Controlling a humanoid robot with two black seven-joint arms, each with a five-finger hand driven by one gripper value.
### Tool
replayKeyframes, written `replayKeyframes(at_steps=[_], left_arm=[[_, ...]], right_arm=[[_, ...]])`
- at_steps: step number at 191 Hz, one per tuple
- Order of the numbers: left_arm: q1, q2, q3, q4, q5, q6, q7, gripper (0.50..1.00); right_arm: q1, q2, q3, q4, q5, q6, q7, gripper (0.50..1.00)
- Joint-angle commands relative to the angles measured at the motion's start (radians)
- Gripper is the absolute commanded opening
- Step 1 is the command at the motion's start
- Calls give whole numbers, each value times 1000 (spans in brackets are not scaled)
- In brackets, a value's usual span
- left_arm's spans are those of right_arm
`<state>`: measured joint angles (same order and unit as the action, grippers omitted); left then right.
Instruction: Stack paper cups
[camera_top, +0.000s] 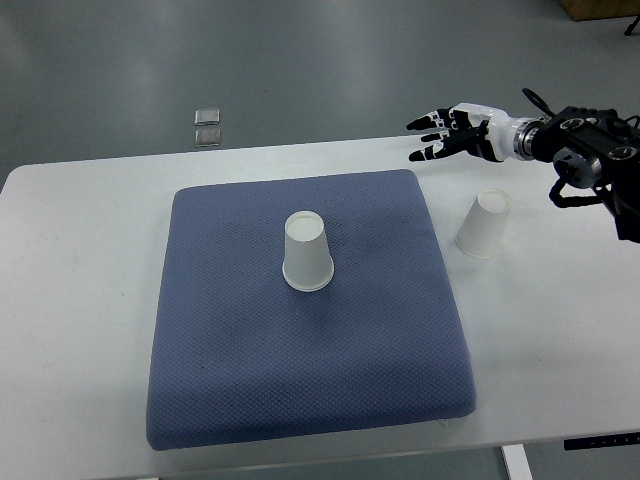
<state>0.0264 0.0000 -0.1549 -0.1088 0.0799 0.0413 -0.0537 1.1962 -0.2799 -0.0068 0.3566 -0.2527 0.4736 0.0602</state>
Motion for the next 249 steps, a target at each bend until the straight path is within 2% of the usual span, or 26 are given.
replayKeyframes(at_steps=[1, 41, 79, 111, 144, 168, 189, 211, 249], left_arm=[[0, 0, 0, -2, 1, -1, 0, 1000], [-6, 0, 2, -23, 1, -1, 0, 1000], [-8, 0, 2, -35, 1, -3, 0, 1000], [-8, 0, 0, -40, 3, -3, 0, 1000], [-8, 0, 2, -51, 1, -3, 0, 1000], [-8, 0, 2, -51, 1, -3, 0, 1000], [-8, 0, 2, -51, 1, -3, 0, 1000], [-8, 0, 2, -51, 1, -3, 0, 1000], [-6, 0, 0, -49, 1, -3, 0, 1000]], right_arm=[[76, -70, -59, 70, -63, 22, -5, 924], [255, -191, -245, 259, -243, 46, -26, 924], [497, -308, -469, 458, -359, 137, -26, 924], [740, -370, -637, 625, -402, 137, -26, 924], [919, -395, -734, 728, -401, 137, -30, 924], [921, -393, -746, 731, -401, 137, -33, 924], [853, -387, -743, 722, -399, 137, -33, 921], [769, -377, -733, 688, -389, 56, -33, 921], [634, -357, -680, 656, -367, -7, -34, 924]])
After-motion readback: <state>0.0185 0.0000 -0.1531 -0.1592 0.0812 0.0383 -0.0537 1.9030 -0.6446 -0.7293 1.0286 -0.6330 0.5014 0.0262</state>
